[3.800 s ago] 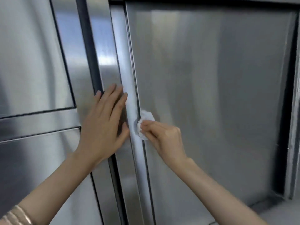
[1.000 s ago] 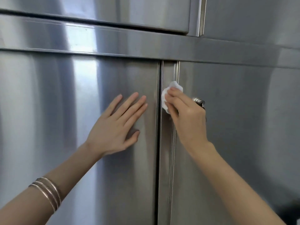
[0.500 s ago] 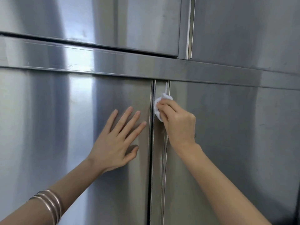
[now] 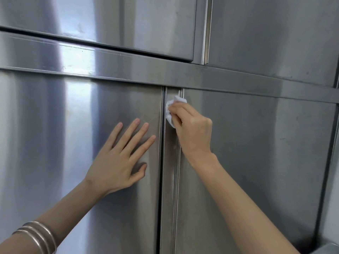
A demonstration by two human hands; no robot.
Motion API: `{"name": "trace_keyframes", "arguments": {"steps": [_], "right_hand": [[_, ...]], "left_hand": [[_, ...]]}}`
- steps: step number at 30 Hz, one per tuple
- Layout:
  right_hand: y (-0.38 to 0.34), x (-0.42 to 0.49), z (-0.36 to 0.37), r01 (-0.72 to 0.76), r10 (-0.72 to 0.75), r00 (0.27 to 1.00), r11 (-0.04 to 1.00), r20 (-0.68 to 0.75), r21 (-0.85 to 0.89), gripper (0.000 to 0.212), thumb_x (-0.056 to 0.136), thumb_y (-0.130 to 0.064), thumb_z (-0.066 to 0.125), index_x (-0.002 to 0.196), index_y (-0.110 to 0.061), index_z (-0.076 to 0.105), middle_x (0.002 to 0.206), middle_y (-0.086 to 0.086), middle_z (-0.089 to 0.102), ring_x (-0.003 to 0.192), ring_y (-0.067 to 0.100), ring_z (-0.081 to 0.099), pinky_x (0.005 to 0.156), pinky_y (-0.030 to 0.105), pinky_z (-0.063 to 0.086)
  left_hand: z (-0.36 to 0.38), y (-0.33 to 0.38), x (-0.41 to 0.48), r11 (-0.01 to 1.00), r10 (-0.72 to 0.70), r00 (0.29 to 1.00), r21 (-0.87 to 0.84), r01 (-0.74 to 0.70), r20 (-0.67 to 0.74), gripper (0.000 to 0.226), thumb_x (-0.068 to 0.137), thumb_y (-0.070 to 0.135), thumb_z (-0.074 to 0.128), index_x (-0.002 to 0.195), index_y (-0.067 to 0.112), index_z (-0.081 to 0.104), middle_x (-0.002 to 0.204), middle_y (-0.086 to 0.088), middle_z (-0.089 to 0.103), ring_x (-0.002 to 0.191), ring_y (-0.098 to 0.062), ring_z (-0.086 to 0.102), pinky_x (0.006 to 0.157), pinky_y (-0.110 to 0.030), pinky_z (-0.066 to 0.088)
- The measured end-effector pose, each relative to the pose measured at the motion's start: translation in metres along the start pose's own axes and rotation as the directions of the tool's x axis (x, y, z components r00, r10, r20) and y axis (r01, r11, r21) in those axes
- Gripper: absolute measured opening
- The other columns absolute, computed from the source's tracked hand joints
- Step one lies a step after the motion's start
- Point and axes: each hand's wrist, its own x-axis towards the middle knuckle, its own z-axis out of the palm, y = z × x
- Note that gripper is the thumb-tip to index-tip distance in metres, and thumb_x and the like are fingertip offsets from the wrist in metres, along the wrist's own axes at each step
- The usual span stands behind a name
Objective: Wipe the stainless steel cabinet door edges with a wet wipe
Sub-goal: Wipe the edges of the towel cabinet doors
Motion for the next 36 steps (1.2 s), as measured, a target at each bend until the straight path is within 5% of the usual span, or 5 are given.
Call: {"name": "trace_keyframes", "arguments": {"steps": [6, 10, 16, 28, 36], "right_hand": [[0.001, 0.034, -0.007, -0.024, 0.035, 0.99, 0.997, 0.14, -0.076, 0.02, 0.083, -0.014, 0.055, 0.083, -0.007, 0.074, 0.092, 0.006, 0.073, 0.076, 0.029, 0.069, 0.054, 0.035, 0.048], [-0.003, 0.019, -0.007, 0.005, -0.004, 1.0, 1.0, 0.021, -0.006, 0.01, 0.079, -0.004, 0.063, 0.08, -0.005, 0.073, 0.088, 0.003, 0.074, 0.082, 0.021, 0.071, 0.053, 0.027, 0.049], [0.002, -0.07, -0.017, 0.048, -0.055, 0.981, 0.998, 0.184, 0.042, 0.024, 0.075, 0.004, 0.075, 0.098, -0.003, 0.072, 0.107, 0.005, 0.07, 0.098, 0.015, 0.067, 0.085, 0.021, 0.049], [-0.007, -0.07, -0.008, -0.104, 0.098, 0.992, 0.99, 0.074, 0.09, 0.012, 0.078, 0.003, 0.072, 0.086, -0.004, 0.073, 0.096, 0.001, 0.072, 0.087, 0.012, 0.068, 0.071, 0.022, 0.05], [-0.003, -0.079, -0.013, -0.037, 0.025, 0.993, 0.995, 0.116, 0.094, 0.012, 0.072, 0.007, 0.073, 0.078, -0.004, 0.073, 0.088, -0.001, 0.073, 0.083, 0.007, 0.066, 0.066, 0.017, 0.049]], "left_hand": [[-0.003, 0.002, 0.001, 1.0, -0.019, 1.0, -0.004, 0.019, 0.012, 0.066, 0.086, 0.039, 0.048, 0.146, 0.011, 0.041, 0.156, -0.017, 0.028, 0.146, -0.036, 0.022, 0.115, -0.057, 0.022], [-0.006, 0.002, 0.002, 1.0, -0.014, 1.0, 0.009, 0.014, 0.014, 0.066, 0.088, 0.04, 0.044, 0.146, 0.011, 0.04, 0.156, -0.017, 0.028, 0.146, -0.035, 0.022, 0.116, -0.056, 0.021], [-0.001, 0.002, 0.001, 1.0, -0.017, 0.999, 0.005, 0.017, -0.029, 0.068, 0.086, 0.04, 0.045, 0.148, 0.013, 0.039, 0.157, -0.015, 0.026, 0.147, -0.033, 0.021, 0.116, -0.055, 0.021], [0.001, 0.001, -0.001, 1.0, -0.001, 1.0, 0.029, 0.002, -0.017, 0.071, 0.086, 0.043, 0.045, 0.149, 0.011, 0.035, 0.158, -0.019, 0.022, 0.147, -0.036, 0.017, 0.117, -0.057, 0.016], [0.001, 0.001, -0.003, 0.999, 0.039, 0.999, 0.022, -0.039, -0.014, 0.071, 0.087, 0.047, 0.044, 0.148, 0.01, 0.038, 0.157, -0.015, 0.026, 0.146, -0.039, 0.017, 0.115, -0.061, 0.017]]}}
